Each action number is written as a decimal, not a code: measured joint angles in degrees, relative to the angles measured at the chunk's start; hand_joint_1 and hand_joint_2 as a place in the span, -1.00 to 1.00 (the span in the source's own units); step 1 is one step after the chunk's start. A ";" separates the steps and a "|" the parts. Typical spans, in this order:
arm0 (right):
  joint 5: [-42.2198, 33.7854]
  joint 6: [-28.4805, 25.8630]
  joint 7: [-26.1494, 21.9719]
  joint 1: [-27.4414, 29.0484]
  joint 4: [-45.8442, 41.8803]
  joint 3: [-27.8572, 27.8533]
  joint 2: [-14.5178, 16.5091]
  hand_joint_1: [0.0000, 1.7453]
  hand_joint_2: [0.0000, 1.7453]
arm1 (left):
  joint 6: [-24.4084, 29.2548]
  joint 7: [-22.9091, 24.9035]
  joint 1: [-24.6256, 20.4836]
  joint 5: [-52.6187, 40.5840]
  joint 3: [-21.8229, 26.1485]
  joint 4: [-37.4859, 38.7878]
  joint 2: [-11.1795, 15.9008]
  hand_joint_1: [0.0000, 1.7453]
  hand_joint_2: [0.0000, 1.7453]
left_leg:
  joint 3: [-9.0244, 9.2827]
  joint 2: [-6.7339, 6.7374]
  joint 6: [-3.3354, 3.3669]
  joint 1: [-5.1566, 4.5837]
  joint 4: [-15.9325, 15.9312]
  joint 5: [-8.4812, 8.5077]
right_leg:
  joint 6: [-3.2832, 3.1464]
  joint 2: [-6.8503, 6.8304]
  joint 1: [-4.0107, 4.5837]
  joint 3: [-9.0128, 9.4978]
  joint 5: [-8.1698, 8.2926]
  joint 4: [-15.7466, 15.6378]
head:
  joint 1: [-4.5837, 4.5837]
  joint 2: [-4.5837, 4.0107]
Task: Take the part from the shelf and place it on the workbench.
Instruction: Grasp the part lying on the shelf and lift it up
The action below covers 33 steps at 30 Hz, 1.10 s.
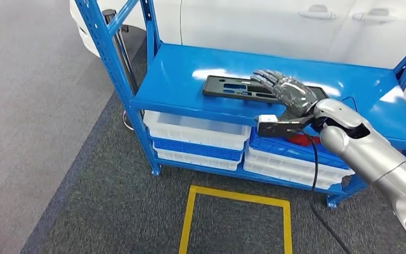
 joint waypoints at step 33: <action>-0.98 0.50 -0.02 -1.74 -0.08 1.27 -0.51 -1.00 -1.00 | -0.37 0.20 0.02 -0.31 0.00 0.00 0.22 -1.00 -1.00 | -6.51 -0.09 -0.62 0.49 8.78 -1.48 | 0.36 0.03 -0.52 0.29 -1.30 1.13 | 0.00 0.00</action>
